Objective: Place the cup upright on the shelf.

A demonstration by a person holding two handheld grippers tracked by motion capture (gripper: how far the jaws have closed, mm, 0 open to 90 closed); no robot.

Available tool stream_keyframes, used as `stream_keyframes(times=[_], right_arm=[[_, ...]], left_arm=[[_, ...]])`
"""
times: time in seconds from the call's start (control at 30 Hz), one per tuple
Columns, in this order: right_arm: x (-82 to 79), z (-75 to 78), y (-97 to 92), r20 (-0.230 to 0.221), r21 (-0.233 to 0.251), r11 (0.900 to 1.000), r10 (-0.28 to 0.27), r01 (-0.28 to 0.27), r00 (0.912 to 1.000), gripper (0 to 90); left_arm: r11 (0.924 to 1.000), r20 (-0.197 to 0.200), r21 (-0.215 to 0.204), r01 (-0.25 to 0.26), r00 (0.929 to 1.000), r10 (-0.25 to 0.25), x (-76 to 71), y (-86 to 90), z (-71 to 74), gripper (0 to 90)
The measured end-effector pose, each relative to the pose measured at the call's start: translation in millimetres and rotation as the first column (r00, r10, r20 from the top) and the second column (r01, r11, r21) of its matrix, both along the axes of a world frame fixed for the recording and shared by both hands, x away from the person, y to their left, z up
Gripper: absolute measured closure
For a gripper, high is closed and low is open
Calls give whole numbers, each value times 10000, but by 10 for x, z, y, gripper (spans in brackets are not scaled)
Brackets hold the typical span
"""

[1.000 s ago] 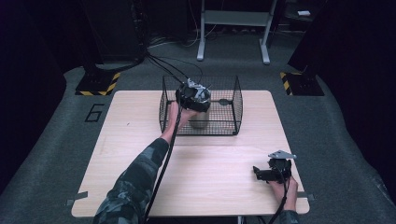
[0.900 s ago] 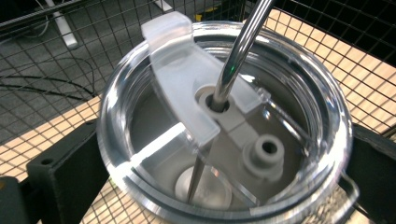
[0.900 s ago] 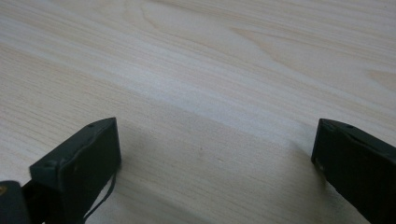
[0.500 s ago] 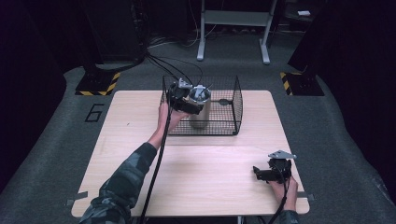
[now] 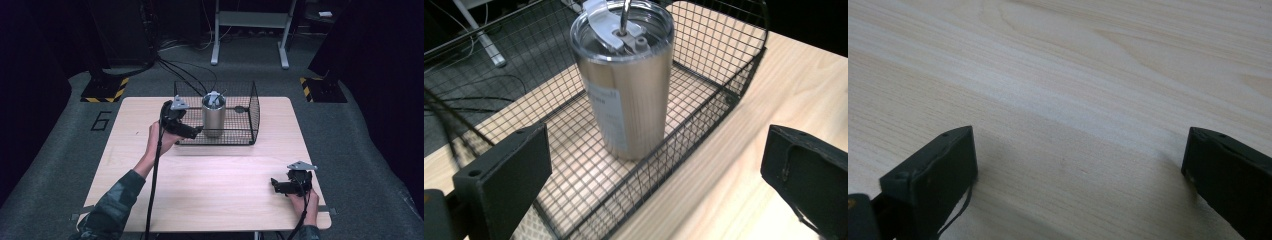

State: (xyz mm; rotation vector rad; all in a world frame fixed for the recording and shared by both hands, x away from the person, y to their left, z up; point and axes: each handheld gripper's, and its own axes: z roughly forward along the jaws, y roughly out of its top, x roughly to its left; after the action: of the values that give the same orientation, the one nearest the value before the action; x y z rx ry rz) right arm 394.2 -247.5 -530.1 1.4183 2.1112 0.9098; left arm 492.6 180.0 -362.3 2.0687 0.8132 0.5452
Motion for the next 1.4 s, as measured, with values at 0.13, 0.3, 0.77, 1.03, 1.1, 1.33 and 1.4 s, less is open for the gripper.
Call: stream_keyframes(times=[0.13, 0.3, 0.77, 1.03, 1.1, 1.33, 1.4], right_arm=[[0, 0, 0, -1, 1, 10000, 3, -3, 10000, 8], [0, 0, 0, 2, -5, 10000, -6, 6, 10000, 7], [0, 0, 0, 5, -11, 10000, -5, 5, 10000, 7], [0, 0, 0, 4, -10, 10000, -5, 5, 10000, 7], [0, 0, 1, 2, -6, 10000, -8, 8, 10000, 7], [0, 0, 0, -1, -3, 10000, -7, 7, 10000, 7], [0, 0, 0, -4, 2, 10000, -6, 6, 10000, 7]], left_arm=[[9999, 83, -138, -22, 10000, 23, -172, 159, -12, 0], [9996, 75, -155, -239, 9997, 240, -340, 344, -68, 0], [9852, -625, 126, -1711, 9832, 1715, -813, 1070, -633, 0], [9673, -1403, 57, -2536, 9575, 2519, -935, 1345, -992, 0], [9584, -1710, 192, -2849, 9435, 2839, -972, 1457, -1171, 0], [9357, -2410, 100, -3526, 9073, 3445, -1028, 1641, -1494, 0], [9272, -2446, 112, -3744, 8981, 3656, -1038, 1685, -1576, 0]])
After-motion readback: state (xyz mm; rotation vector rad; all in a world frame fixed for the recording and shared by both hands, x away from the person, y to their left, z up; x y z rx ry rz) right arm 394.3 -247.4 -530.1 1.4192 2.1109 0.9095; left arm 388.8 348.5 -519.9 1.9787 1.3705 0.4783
